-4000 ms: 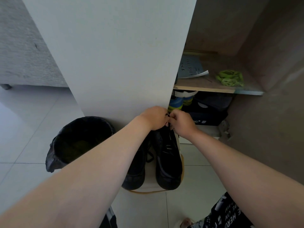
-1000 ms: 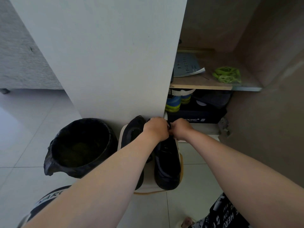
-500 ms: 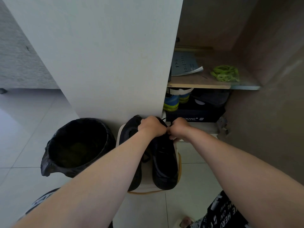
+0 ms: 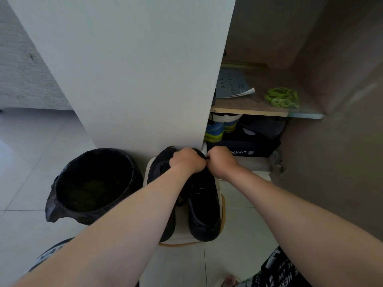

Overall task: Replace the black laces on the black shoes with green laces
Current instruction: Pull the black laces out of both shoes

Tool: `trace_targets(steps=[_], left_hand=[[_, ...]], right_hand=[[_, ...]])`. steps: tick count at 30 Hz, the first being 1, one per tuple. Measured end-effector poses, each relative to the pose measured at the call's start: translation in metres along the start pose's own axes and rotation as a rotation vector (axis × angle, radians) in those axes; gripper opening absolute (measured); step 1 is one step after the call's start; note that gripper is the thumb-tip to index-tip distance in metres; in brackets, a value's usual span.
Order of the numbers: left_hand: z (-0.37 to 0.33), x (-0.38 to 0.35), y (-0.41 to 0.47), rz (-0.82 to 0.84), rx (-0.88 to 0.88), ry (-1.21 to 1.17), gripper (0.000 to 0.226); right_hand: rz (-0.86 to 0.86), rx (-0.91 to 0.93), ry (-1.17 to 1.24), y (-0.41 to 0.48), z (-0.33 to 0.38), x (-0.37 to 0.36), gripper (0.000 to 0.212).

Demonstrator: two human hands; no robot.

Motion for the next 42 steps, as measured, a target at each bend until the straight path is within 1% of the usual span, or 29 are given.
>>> trace_targets(steps=[1,3,4,6,8,9,11,14,16,18,20,22,24,26,28,30,32,33,34,35,36,37,38,39,40,42], left_hand=[[0.000,-0.002,0.001,-0.004,-0.007,0.050,0.051],[-0.002,-0.004,-0.001,0.006,-0.044,0.125,0.045],[-0.003,-0.005,-0.001,0.032,-0.062,0.127,0.044],[-0.006,-0.002,0.001,0.084,-0.105,0.081,0.042],[-0.008,0.004,0.001,0.145,-0.172,0.009,0.032],[-0.008,0.007,0.004,0.153,-0.208,-0.032,0.029],[-0.004,0.017,0.006,0.132,-0.246,-0.149,0.039],[0.000,0.036,0.005,0.071,-0.234,-0.251,0.049],[-0.002,0.048,0.004,0.076,-0.246,-0.253,0.049],[-0.007,0.062,-0.003,0.099,-0.265,-0.106,0.043],[-0.008,0.079,-0.009,0.053,-0.267,0.150,0.033],[-0.003,0.097,-0.014,-0.044,-0.247,0.327,0.024],[0.008,0.113,-0.017,-0.139,-0.218,0.380,0.022],[0.023,0.129,-0.021,-0.233,-0.181,0.389,0.024],[0.039,0.142,-0.026,-0.292,-0.115,0.428,0.023],[0.054,0.147,-0.030,-0.274,-0.012,0.488,0.019],[0.063,0.141,-0.033,-0.212,0.069,0.501,0.016],[0.065,0.135,-0.035,-0.175,0.086,0.503,0.020],[0.065,0.128,-0.035,-0.151,0.083,0.536,0.031],[0.061,0.120,-0.035,-0.143,0.053,0.594,0.043],[0.055,0.115,-0.033,-0.163,-0.006,0.655,0.049],[0.046,0.110,-0.032,-0.195,-0.092,0.691,0.051],[0.036,0.106,-0.031,-0.222,-0.193,0.678,0.049],[0.026,0.103,-0.032,-0.227,-0.286,0.612,0.043],[0.018,0.100,-0.033,-0.192,-0.355,0.515,0.036],[0.007,0.086,-0.035,-0.023,-0.419,0.371,0.025]], right_hand=[[-0.053,0.036,0.016,-0.001,0.007,0.007,0.019],[-0.177,0.122,0.060,-0.003,0.019,0.024,0.025],[-0.203,0.140,0.088,-0.005,0.022,0.030,0.025],[-0.186,0.113,0.133,-0.005,0.017,0.032,0.022],[-0.163,0.077,0.143,-0.003,0.010,0.029,0.017],[-0.155,0.064,0.162,-0.002,0.008,0.027,0.018],[-0.132,0.028,0.295,0.002,0.006,0.024,0.023],[-0.088,-0.049,0.596,0.007,0.004,0.020,0.018],[-0.093,-0.071,0.703,0.011,0.002,0.021,0.026],[-0.118,-0.084,0.738,0.013,-0.002,0.023,0.033],[-0.120,-0.080,0.682,0.011,-0.005,0.022,0.032],[-0.082,-0.055,0.602,0.006,-0.005,0.020,0.024],[-0.048,-0.028,0.526,0.003,-0.003,0.017,0.017],[-0.076,0.008,0.361,0.004,-0.001,0.018,0.023],[-0.052,0.044,0.249,0.003,0.006,0.017,0.022],[0.045,0.078,0.172,0.003,0.016,0.009,0.026],[0.138,0.105,0.091,0.001,0.024,0.000,0.021],[0.172,0.116,0.046,0.000,0.027,-0.004,0.025],[0.198,0.116,0.006,0.001,0.029,-0.009,0.034],[0.208,0.115,-0.018,0.002,0.029,-0.012,0.040],[0.197,0.113,-0.026,0.004,0.030,-0.013,0.038],[0.164,0.123,-0.021,0.006,0.031,-0.013,0.029],[0.129,0.130,-0.016,0.007,0.033,-0.013,0.016],[0.102,0.136,-0.005,0.009,0.034,-0.013,0.007],[0.082,0.129,0.014,0.010,0.035,-0.013,0.007],[0.033,0.093,0.062,0.012,0.033,-0.011,0.017]])
Point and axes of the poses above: each hand's wrist, its own y-axis towards the middle knuckle, its own x-axis out of the back of the hand, z = x × y, the point moved 6 cm from there along y, towards the middle knuckle, and after that the axes turned 8 degrees about z, right-handed, at the moved point
